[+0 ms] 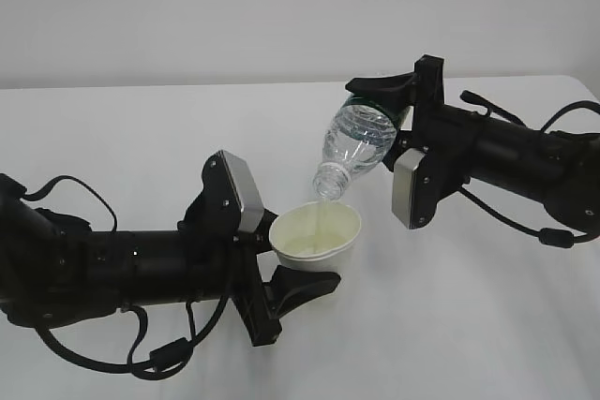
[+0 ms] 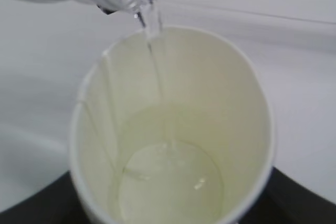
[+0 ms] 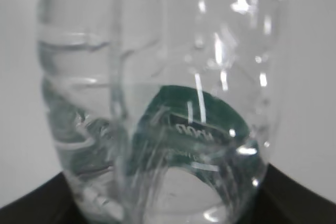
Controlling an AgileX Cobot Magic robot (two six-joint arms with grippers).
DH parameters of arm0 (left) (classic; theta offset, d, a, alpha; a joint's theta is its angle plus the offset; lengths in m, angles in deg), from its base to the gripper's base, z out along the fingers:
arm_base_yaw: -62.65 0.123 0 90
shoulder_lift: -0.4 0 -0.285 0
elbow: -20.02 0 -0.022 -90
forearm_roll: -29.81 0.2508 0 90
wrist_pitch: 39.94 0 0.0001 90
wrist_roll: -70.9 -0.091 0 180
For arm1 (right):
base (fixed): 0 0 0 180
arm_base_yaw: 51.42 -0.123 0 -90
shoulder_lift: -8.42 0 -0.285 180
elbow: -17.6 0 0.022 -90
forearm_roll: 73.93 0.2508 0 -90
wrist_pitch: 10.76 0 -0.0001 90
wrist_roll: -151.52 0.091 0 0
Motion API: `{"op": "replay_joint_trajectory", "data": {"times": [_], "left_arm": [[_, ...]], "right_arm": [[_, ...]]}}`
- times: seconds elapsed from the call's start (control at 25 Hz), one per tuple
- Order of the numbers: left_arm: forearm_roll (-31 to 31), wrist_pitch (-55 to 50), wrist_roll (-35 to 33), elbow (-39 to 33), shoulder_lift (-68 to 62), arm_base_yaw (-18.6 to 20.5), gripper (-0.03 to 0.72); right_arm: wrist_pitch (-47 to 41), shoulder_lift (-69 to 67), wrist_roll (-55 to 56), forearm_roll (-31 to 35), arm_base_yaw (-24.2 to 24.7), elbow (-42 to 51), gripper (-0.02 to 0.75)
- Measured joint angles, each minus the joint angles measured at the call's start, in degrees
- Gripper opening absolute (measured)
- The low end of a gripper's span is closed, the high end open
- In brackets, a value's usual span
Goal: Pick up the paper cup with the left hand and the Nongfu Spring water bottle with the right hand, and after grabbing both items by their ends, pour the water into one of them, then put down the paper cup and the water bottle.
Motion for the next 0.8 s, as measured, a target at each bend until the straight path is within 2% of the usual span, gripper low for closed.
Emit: {"op": "replay_joint_trajectory", "data": {"times": [0.8], "left_arm": [[0.0,0.0,0.0,0.0,0.0,0.0,0.442]], "right_arm": [[0.0,0.0,-1.2,0.0,0.0,0.0,0.466]]}}
